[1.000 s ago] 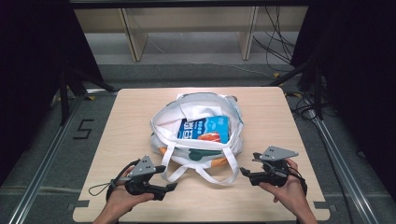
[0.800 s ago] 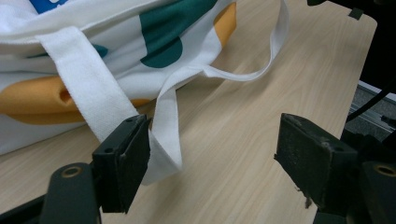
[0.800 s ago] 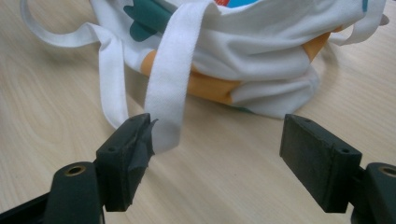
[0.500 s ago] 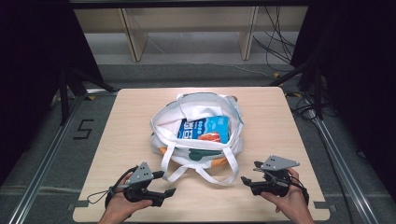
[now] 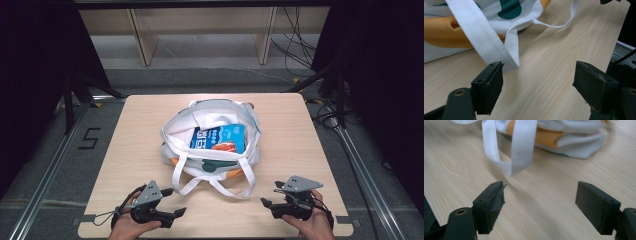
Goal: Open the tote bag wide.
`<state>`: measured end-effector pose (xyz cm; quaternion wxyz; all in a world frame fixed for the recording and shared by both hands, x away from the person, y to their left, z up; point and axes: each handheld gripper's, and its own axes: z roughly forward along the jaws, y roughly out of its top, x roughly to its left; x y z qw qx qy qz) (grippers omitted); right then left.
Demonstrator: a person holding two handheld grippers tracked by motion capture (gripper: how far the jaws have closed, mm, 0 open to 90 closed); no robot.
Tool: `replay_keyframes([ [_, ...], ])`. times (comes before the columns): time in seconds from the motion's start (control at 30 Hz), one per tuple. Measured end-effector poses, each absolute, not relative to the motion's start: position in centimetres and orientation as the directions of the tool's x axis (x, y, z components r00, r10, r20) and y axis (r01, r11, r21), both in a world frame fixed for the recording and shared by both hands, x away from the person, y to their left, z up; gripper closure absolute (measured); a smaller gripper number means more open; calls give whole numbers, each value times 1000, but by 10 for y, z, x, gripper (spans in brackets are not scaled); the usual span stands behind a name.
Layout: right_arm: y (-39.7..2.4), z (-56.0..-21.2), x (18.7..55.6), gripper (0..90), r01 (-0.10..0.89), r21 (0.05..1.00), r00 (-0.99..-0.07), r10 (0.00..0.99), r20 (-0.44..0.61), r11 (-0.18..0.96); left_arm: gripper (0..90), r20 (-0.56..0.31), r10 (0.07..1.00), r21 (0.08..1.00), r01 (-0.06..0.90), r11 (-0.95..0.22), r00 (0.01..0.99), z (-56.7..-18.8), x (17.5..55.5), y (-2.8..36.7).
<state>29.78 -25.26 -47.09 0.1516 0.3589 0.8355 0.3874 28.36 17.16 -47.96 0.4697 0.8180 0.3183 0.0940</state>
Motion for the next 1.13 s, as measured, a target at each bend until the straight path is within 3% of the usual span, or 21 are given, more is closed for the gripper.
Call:
replay_keyframes([
  [0.3,-257,-476,285,241,475,761,-693,721,15,442,224,-100,594,812,410,-415,798,-485,275,171],
  [0.67,-263,-481,278,241,477,762,-697,717,24,438,220,-134,612,836,421,-353,780,-489,272,170],
  [0.73,-262,-481,276,241,506,750,-684,727,47,427,220,-91,593,817,400,-415,800,-488,274,173],
  [0.9,-263,-481,278,241,477,758,-697,717,19,444,220,-139,615,826,433,-360,776,-489,272,170],
  [1.0,-263,-482,279,241,474,758,-701,713,15,448,221,-111,610,831,410,-377,785,-490,274,172],
  [1.13,-264,-483,280,241,477,754,-699,715,13,452,220,-136,625,828,434,-355,769,-491,275,172],
])
